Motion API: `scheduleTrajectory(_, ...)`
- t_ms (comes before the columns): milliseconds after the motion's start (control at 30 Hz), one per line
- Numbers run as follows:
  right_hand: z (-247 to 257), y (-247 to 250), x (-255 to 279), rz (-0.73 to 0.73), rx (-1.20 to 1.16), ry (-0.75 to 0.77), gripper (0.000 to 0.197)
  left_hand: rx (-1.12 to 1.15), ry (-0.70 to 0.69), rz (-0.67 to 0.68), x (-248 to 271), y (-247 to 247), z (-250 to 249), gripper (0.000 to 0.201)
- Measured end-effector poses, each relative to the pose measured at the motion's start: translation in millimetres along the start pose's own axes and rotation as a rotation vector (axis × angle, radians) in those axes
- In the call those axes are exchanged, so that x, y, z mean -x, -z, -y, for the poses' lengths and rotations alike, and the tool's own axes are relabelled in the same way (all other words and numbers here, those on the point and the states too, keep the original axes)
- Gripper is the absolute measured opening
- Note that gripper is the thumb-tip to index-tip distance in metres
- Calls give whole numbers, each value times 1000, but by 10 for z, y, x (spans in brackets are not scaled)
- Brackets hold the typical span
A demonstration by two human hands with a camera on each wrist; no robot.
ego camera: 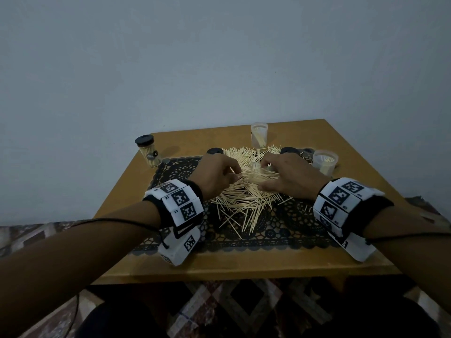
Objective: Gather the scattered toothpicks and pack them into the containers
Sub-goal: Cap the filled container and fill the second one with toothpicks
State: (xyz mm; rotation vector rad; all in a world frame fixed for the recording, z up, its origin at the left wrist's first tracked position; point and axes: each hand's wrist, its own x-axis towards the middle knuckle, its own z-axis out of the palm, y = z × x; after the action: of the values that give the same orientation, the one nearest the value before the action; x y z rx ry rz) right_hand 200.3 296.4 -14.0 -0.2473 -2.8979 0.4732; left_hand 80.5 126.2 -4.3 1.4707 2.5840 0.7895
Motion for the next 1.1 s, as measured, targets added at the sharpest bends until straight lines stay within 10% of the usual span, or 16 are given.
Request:
scheduleTrajectory(467,-4,-20,-12,5,5,24,48,147,-40,-179,-86,-37,-2,21)
scheduleTrajectory(633,-1,-21,-14,-5,9,25,49,134,79,194,-5,-40,-12,58)
scheduleTrajectory(1100,-61,-28,-31,-34,-30,56,43,238,50,364,-54,3,-75,47)
